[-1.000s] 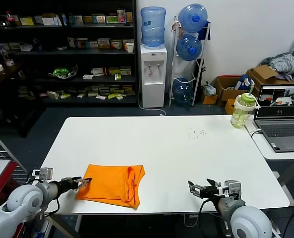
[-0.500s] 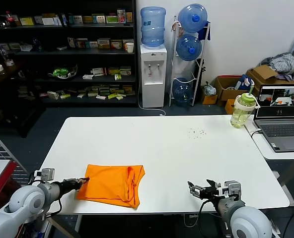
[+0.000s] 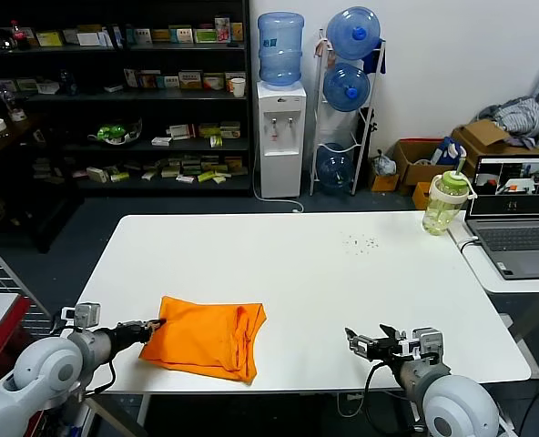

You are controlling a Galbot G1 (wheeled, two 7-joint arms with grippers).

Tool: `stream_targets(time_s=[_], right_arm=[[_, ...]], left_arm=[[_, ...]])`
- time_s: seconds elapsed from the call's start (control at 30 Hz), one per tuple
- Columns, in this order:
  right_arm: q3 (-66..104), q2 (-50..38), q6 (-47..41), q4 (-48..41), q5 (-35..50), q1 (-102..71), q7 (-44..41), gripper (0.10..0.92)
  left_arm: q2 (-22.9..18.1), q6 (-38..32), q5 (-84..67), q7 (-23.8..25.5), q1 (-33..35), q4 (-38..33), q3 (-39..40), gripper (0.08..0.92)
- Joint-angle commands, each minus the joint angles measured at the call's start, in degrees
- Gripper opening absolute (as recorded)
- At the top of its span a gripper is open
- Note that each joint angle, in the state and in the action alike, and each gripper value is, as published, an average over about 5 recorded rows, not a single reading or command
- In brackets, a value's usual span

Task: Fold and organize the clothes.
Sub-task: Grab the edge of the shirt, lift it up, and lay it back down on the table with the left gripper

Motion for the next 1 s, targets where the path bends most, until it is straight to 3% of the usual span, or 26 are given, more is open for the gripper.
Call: stream_targets(time_s=[0.03,0.3,0.6,0.83,1.0], right_arm=[[2.1,-0.2,1.8,0.7,-3.7,0.3,-3.3,0.823],[5.8,-1.1,3.7,1.6,-4.6,-1.9,-5.8,0.823],[6.6,-0.4,12.6,-1.6,-11.6,-3.1,-10.7,0.823],[7.3,-0.1,14.2,-2.3,-11.9,-3.5,-11.5,0.823],[7.5,0.0,13.4,-2.3,-12.2,-3.6,-11.4,0.823]], left_arm=[[1.9,1.2,-2.0,-13.8,5.2,-7.3,-12.0,0.107],[4.3,0.0,1.8,-9.2,12.2,1.4,-24.6,0.107],[9.8,-2.0,4.7,-3.1,13.5,12.3,-27.9,0.107],[8.8,-1.8,4.3,-3.5,13.1,9.1,-25.8,0.107],[9.4,-0.5,-0.4,-8.3,10.6,1.3,-19.8,0.107]])
